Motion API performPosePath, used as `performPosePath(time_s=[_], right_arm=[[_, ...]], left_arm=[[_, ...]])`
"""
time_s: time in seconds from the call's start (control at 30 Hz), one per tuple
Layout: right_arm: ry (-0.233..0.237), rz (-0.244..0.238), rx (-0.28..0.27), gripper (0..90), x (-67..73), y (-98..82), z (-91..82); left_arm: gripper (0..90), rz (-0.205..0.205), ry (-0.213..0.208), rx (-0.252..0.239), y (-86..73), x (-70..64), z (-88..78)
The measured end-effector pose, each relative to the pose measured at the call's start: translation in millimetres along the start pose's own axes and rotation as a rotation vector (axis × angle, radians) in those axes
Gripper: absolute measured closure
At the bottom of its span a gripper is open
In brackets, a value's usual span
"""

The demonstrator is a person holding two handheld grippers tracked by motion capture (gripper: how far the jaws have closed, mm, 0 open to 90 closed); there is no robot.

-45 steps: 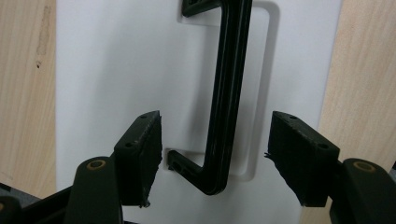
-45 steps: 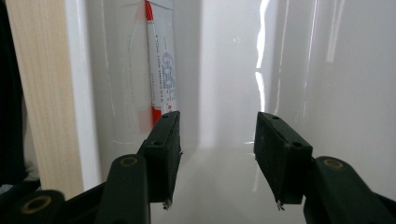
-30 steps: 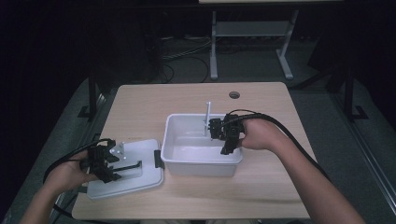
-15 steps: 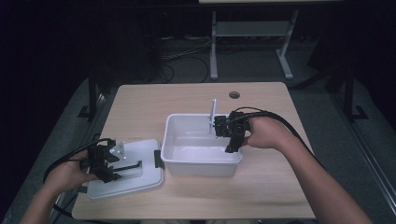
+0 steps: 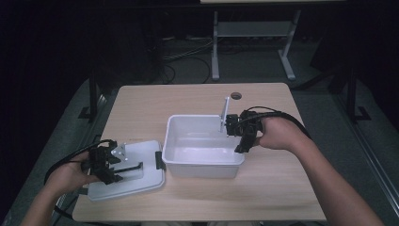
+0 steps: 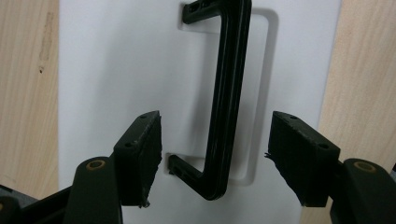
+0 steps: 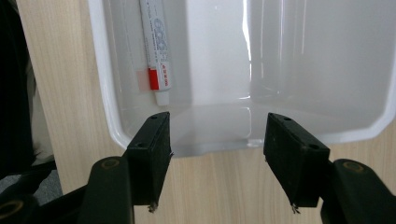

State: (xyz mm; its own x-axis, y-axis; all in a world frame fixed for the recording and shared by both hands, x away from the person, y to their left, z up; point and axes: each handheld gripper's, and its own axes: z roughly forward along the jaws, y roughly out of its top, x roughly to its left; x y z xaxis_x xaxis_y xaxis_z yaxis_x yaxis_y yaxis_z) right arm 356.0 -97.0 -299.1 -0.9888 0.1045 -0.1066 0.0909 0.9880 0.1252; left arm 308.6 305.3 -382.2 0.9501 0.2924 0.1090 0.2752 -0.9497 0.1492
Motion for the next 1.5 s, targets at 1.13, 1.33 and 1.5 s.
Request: performPosePath(time_s=[1.13,1.33,1.5], right_arm=[[-0.015,0.095,-0.006,40.1,-0.5,-60.6,0.2],[-0.012,0.106,-0.006,39.9,0.1,-67.9,4.1],[-0.009,0.121,-0.012,39.5,1.1,-76.9,9.2]], left_arm=[[34.4,0.005,-0.003,0.005,7.1,0.9,1.5],[34.4,0.011,0.000,0.008,8.4,0.8,1.4],[34.4,0.011,0.001,0.009,8.8,0.9,0.7]])
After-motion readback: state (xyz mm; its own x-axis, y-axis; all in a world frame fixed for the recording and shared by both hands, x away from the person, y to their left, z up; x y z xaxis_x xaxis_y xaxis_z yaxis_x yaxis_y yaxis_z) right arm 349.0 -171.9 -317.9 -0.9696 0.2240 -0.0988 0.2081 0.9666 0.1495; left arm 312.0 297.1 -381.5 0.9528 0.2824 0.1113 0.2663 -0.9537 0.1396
